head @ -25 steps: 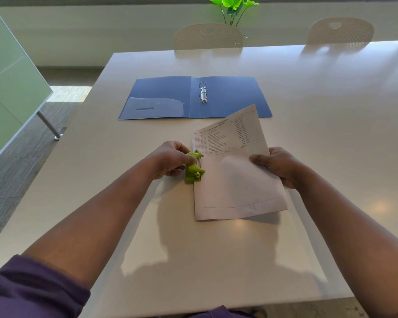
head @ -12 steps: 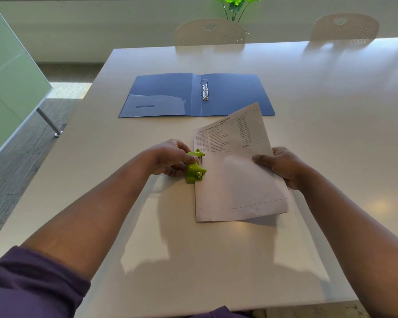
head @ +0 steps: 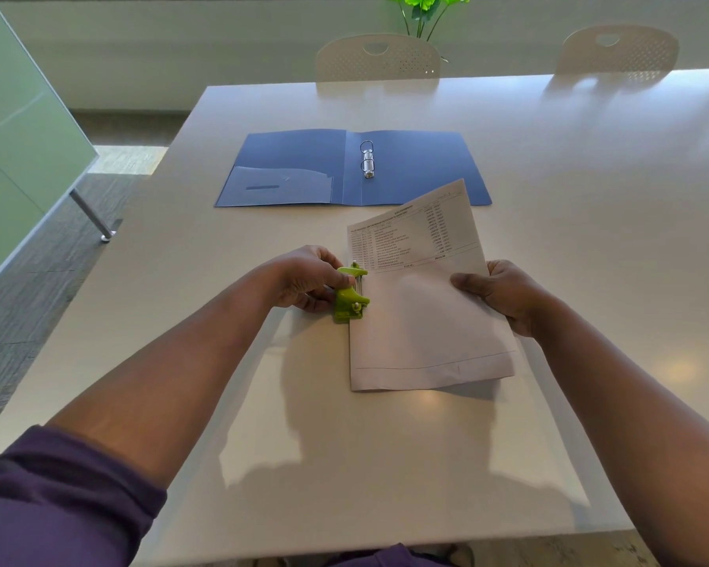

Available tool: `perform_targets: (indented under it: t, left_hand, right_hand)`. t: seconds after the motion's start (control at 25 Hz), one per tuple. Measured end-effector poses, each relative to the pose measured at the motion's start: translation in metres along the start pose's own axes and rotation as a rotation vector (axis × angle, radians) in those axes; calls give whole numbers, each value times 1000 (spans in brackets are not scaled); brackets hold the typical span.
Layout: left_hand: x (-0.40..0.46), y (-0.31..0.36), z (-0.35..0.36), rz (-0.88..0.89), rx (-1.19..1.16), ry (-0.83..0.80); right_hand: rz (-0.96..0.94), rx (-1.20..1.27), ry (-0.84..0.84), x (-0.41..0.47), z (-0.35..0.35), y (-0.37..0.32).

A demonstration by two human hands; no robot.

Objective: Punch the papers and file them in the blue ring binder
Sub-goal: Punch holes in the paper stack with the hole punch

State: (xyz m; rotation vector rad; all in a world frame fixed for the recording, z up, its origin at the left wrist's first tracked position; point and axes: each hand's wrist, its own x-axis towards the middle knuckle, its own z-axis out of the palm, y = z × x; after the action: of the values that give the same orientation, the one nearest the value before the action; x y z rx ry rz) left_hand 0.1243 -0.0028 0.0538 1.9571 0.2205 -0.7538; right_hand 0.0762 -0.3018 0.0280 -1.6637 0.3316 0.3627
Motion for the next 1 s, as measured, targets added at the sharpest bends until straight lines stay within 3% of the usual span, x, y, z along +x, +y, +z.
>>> perform_targets:
  t: [0.48, 0.64, 0.84, 1.0]
  left_hand:
    - [11, -9, 0, -99, 393, 114]
    - [8, -7, -7, -150, 405, 107]
    - [2, -15, -2, -50, 398, 172]
    - [-3, -18, 0, -38, 254, 145]
  right_hand:
    - [-26, 25, -13, 1, 0, 6]
    - [-45, 19, -10, 1, -1, 6]
    - [-58, 15, -4, -7, 0, 3]
    - [-46, 4, -2, -11, 1, -1]
